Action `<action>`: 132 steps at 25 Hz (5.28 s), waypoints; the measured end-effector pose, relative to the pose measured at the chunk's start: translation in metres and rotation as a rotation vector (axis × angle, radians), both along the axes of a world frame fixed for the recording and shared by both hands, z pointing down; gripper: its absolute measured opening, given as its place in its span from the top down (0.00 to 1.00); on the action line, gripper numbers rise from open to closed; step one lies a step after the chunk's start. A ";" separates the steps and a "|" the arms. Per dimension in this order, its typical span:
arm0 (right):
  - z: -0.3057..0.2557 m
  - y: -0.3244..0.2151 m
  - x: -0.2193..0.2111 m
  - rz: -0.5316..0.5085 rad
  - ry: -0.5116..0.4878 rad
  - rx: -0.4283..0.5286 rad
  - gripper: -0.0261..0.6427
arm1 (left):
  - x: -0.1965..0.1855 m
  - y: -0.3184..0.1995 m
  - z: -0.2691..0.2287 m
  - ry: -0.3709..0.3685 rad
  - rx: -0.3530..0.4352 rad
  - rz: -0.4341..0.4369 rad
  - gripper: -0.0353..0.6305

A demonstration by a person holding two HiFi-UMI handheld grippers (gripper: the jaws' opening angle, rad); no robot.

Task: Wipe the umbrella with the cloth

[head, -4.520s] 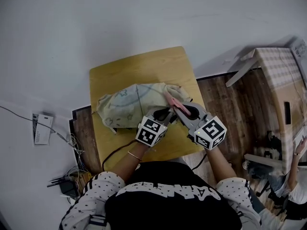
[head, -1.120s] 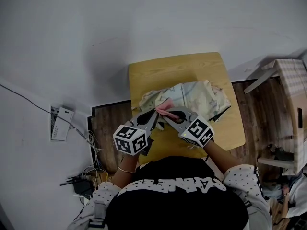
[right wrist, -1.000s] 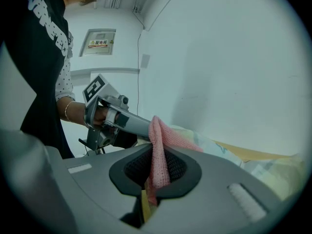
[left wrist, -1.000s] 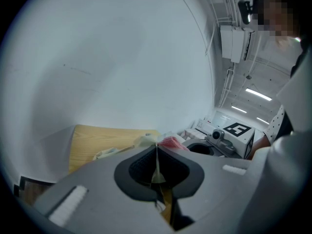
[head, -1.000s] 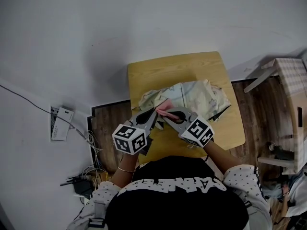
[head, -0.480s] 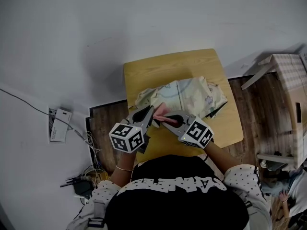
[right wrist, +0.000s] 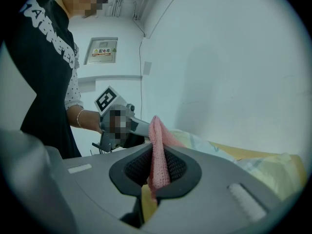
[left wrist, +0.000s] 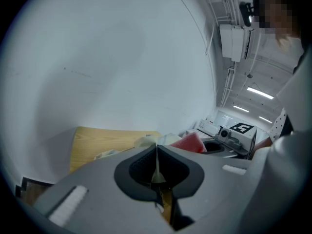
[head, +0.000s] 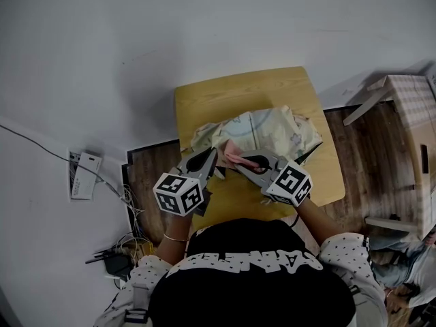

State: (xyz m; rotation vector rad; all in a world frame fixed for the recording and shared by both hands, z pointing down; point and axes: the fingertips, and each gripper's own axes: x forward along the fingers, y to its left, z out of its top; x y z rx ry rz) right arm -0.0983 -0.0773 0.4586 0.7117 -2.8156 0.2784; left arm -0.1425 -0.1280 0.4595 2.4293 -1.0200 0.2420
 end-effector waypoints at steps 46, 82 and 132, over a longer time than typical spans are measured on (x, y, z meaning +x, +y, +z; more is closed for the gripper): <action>0.055 -0.057 0.027 0.143 0.199 -0.028 0.91 | 0.001 0.004 -0.005 -0.020 0.001 0.011 0.94; 0.077 0.020 0.023 -0.015 0.240 -0.110 0.91 | 0.030 0.010 -0.012 0.002 0.028 0.123 0.94; -0.004 0.011 0.196 0.602 0.035 0.040 0.91 | 0.213 0.003 0.068 -0.187 0.051 0.459 0.94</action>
